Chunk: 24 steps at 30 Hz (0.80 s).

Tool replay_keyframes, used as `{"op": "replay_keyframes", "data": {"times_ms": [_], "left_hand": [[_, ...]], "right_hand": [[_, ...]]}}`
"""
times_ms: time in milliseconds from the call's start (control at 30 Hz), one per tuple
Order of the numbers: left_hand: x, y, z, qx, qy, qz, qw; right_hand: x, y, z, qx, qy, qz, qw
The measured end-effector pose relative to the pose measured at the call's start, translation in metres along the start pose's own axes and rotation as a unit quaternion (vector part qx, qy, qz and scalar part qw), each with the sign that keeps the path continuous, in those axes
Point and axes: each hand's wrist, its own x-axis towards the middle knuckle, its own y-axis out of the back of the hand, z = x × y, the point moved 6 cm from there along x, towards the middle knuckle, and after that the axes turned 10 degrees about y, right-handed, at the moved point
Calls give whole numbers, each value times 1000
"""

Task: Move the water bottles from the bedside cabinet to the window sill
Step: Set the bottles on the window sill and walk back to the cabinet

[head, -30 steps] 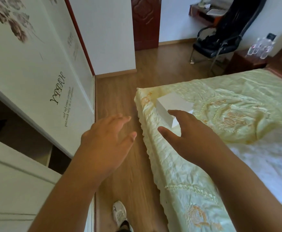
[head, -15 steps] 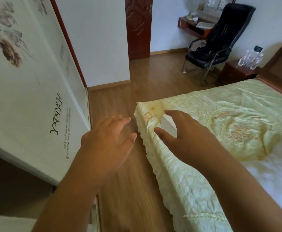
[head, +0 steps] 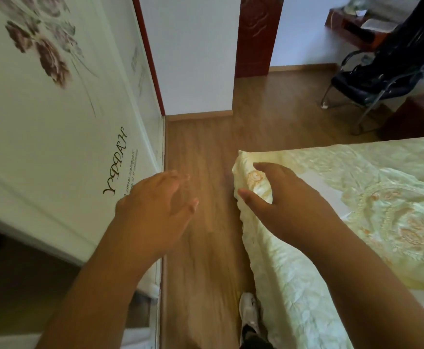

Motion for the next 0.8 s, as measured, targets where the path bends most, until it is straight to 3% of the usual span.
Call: {"op": "replay_keyframes", "data": {"times_ms": [333, 800], "left_hand": [[65, 26, 52, 2, 64, 66, 996], [148, -2, 72, 9, 118, 50, 992]], "right_hand": [[111, 40, 34, 23, 86, 1, 996], [211, 35, 70, 15, 119, -68, 990]]}}
